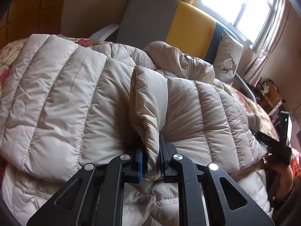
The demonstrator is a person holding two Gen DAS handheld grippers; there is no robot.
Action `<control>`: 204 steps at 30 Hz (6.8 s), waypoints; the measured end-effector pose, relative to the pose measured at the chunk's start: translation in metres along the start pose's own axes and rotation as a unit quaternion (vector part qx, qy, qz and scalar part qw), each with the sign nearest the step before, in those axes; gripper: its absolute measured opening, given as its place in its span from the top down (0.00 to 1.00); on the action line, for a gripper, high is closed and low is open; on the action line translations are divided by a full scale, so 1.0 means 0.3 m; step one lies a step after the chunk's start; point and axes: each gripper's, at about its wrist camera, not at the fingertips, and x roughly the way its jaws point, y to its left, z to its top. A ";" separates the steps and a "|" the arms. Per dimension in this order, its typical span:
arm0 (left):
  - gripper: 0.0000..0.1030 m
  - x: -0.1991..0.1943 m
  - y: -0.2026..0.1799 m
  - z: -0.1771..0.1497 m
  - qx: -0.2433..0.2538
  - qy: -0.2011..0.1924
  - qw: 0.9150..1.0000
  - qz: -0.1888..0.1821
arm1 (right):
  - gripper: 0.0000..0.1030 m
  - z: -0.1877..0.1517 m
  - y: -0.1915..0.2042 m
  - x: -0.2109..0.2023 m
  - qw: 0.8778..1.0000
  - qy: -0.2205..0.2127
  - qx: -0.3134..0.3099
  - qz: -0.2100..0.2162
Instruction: Fold large clothes
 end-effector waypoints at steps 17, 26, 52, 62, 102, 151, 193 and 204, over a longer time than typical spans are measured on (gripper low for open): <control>0.33 -0.240 0.042 0.088 0.024 -0.064 0.997 0.041 | 0.02 -0.101 0.303 -0.386 0.978 -0.096 -0.113 0.149; 0.29 0.030 0.085 0.132 0.064 0.005 0.992 0.105 | 0.02 -0.092 0.515 -0.143 0.975 -0.011 -0.160 0.151; 0.09 -0.624 0.477 -0.102 -0.285 -0.293 0.910 0.067 | 0.02 -0.241 0.071 -0.494 0.974 -0.029 -0.076 0.213; 0.08 -0.755 0.669 -0.190 -0.328 -0.202 0.922 0.039 | 0.03 -0.404 -0.306 -0.527 0.978 0.013 0.043 0.204; 0.08 -0.720 0.497 -0.628 -0.030 0.129 0.987 -0.090 | 0.17 -0.740 -0.423 -0.538 0.913 0.086 0.047 0.395; 0.88 -1.123 0.357 -0.475 -0.215 -0.069 0.885 -0.407 | 0.74 -0.684 -0.541 -0.896 0.679 -0.026 0.142 0.720; 0.16 -0.557 0.440 -0.086 -0.322 -0.061 0.919 -0.217 | 0.48 -0.435 -0.467 -0.373 0.729 0.003 0.389 0.564; 0.11 -0.576 0.178 -0.124 -0.106 -0.089 0.988 -0.067 | 0.11 -0.322 -0.224 -0.696 0.923 -0.018 0.066 0.378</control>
